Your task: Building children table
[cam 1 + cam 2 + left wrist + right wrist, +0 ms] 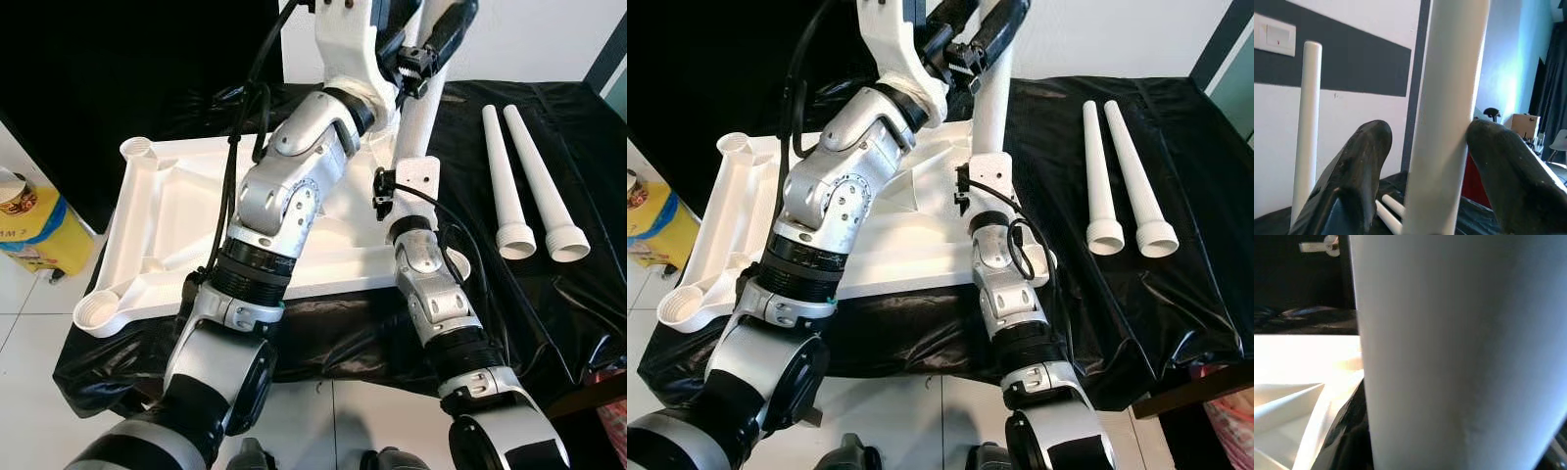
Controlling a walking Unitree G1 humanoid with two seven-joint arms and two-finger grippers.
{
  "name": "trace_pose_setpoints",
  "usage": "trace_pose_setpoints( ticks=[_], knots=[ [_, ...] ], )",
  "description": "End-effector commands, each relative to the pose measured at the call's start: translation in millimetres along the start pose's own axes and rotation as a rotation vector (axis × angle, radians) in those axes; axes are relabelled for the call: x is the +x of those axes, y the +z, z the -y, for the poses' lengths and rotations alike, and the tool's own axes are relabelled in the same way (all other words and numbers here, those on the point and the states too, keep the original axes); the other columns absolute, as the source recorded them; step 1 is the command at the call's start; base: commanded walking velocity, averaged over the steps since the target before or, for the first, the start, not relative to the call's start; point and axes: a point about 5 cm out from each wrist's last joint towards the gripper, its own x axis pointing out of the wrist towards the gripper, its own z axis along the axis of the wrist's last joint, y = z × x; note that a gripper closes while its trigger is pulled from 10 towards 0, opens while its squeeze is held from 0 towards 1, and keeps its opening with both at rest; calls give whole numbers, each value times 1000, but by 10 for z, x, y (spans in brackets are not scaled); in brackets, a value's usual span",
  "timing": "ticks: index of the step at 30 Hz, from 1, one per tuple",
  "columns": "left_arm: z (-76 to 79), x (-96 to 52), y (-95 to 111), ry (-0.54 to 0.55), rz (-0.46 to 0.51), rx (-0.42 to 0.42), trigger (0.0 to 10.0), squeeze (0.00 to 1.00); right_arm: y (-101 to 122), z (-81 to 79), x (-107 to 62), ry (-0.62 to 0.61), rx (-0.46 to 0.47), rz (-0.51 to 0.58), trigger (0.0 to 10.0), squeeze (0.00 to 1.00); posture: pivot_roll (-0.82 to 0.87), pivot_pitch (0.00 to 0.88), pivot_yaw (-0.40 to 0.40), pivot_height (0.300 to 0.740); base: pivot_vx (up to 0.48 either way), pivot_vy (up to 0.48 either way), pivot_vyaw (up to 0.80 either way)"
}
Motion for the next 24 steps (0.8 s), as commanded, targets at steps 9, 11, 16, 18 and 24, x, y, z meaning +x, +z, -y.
trace_pose_setpoints(
  ticks=[9,11,16,18,24],
  knots=[
    [-68,-297,-44,-5,48,68,10000,0,-95,298,-14,-102,48,-53,10000,0,-52,0,-3,740,0,0,0],
    [-78,-343,-81,8,32,72,10000,0,-101,320,-16,-100,50,-54,10000,0,-42,0,-9,740,0,0,0],
    [-116,-507,-240,47,-40,109,10000,0,-111,387,-33,-70,50,-47,10000,0,-16,0,-25,740,0,0,0],
    [-116,-507,-240,47,-40,109,10000,0,-111,387,-33,-70,50,-47,10000,0,-16,0,-25,740,0,0,0],
    [-111,-769,-530,63,-170,161,10000,0,-165,533,-140,-37,78,-28,10000,0,1,0,-21,740,0,0,0]
  ],
)
